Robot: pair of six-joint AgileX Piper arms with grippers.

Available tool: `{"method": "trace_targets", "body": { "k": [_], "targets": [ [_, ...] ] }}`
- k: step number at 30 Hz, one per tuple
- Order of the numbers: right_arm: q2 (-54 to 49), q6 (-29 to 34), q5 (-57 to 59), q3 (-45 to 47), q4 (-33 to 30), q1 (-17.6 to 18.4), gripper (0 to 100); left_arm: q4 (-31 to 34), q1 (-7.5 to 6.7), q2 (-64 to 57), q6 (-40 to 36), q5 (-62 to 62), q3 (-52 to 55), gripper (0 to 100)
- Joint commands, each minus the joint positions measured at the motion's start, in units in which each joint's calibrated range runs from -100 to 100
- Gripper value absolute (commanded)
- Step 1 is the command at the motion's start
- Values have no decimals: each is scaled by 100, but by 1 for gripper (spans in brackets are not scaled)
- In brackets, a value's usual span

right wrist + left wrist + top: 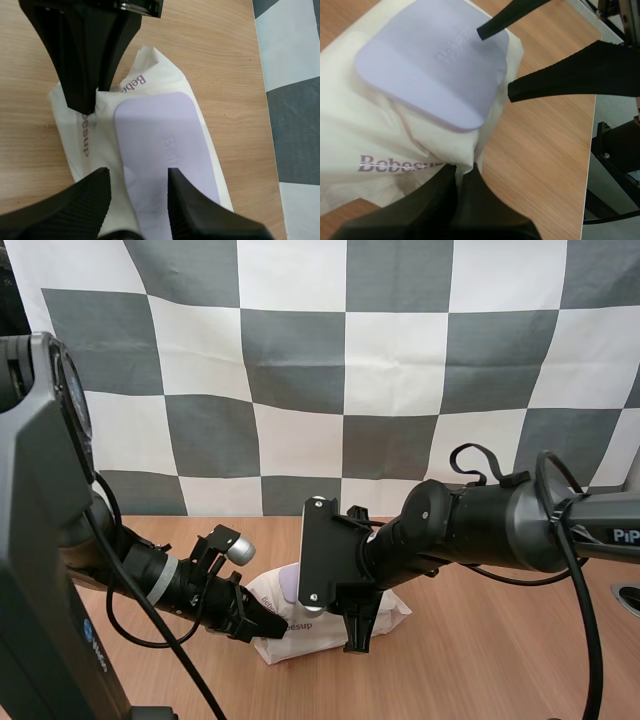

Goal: Open the wet wipes lid

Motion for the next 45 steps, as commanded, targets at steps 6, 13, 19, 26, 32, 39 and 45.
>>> {"method": "trace_targets", "body": {
  "k": [6, 13, 19, 26, 32, 39, 45],
  "targets": [
    [-2, 74, -32, -5, 0, 1, 60, -5, -3, 4, -6, 0, 4, 0],
    [386, 167, 59, -5, -175, 1, 59, -5, -3, 4, -6, 0, 4, 0],
    [442, 299, -102, -5, -250, 1, 59, -5, -3, 4, -6, 0, 4, 0],
    [442, 299, -178, -5, -250, 1, 41, -5, -3, 4, -6, 0, 4, 0],
    [442, 299, -178, -5, -261, 1, 0, -5, -3, 4, -6, 0, 4, 0],
    [442, 380, -94, -5, -497, 1, 46, -5, -3, 4, -6, 0, 4, 0],
    [442, 411, -134, -5, -485, 1, 46, -5, -3, 4, -6, 0, 4, 0]
  ]
}}
